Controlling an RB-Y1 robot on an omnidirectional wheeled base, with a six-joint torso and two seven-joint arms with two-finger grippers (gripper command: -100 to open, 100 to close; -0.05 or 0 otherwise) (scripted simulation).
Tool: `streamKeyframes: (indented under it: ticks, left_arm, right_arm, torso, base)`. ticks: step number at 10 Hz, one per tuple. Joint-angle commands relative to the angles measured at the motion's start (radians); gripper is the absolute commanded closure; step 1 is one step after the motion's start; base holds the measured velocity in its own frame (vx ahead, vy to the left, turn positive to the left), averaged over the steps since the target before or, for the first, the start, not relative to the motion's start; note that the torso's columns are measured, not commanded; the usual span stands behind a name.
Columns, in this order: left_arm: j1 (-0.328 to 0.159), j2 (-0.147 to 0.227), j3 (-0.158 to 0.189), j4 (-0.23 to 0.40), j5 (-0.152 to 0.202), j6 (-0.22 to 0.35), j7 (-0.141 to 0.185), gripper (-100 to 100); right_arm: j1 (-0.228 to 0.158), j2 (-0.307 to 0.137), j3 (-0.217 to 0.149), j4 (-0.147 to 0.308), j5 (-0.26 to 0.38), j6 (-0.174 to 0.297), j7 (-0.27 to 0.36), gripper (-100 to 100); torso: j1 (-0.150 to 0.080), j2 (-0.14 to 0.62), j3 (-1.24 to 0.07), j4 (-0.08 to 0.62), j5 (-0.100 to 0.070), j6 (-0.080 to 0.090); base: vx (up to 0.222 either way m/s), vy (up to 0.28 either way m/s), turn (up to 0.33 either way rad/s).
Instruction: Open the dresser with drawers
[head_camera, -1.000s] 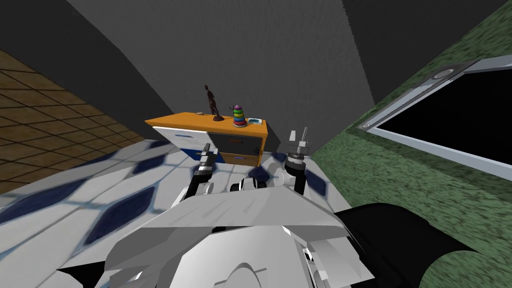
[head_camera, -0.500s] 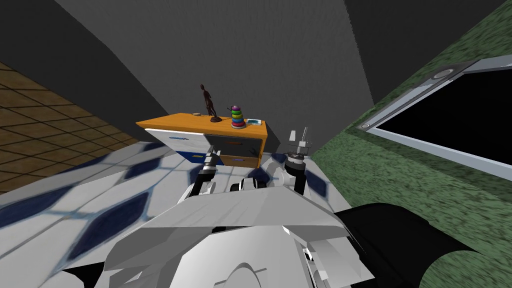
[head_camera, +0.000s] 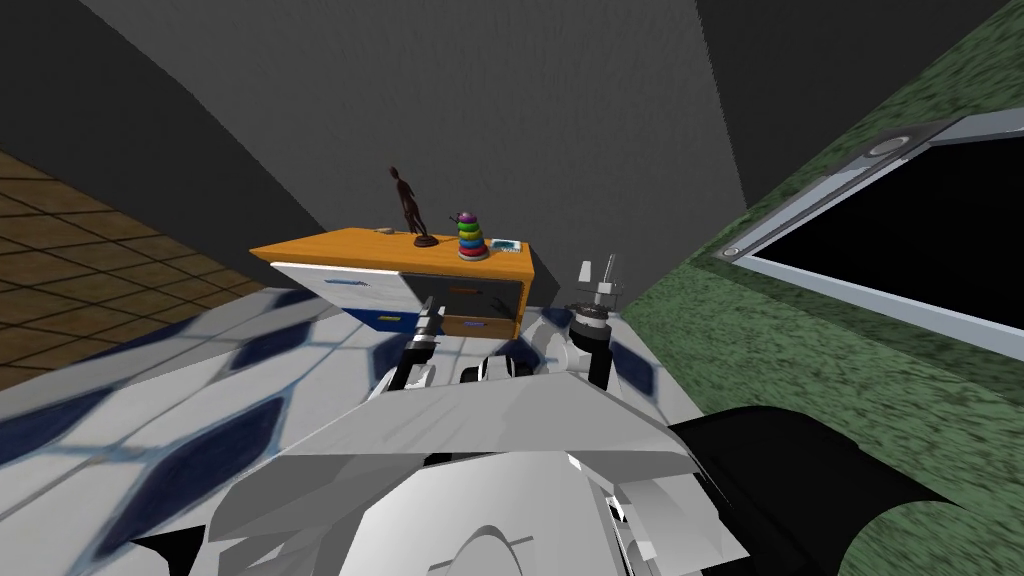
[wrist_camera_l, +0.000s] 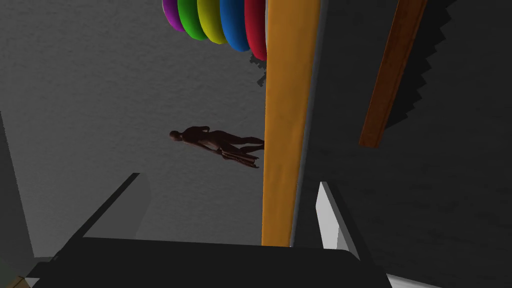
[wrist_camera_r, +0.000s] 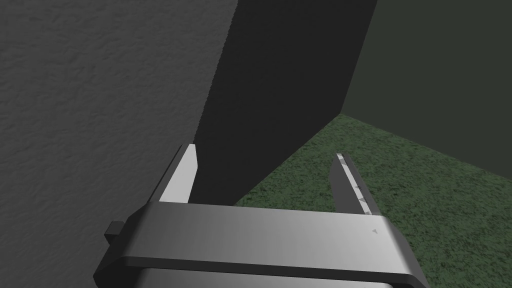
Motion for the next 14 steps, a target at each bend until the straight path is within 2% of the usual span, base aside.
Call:
streamKeyframes:
  ticks: [1, 9, 14]
  left_arm:
    - [-0.029, -0.013, -0.006, 0.071, 0.001, -0.004, 0.001, -100]
    - [-0.096, -0.071, -0.028, 0.279, 0.005, -0.024, 0.002, -100]
    - [-0.123, -0.146, -0.037, 0.364, 0.006, -0.033, 0.002, -100]
  right_arm:
    - [0.0, 0.0, 0.0, 0.0, 0.0, 0.0, 0.0, 0]
    - [0.0, 0.0, 0.0, 0.0, 0.0, 0.0, 0.0, 0]
    - [0.0, 0.0, 0.0, 0.0, 0.0, 0.0, 0.0, 0]
  torso:
    - [0.0, 0.0, 0.0, 0.0, 0.0, 0.0]
    - [-0.001, 0.001, 0.001, 0.0, 0.0, 0.0]
    - [-0.001, 0.001, 0.0, 0.0, 0.0, 0.0]
  base:
    - [0.081, 0.01, -0.038]
    - [0.09, 0.005, -0.043]
    - [0.063, 0.01, -0.028]
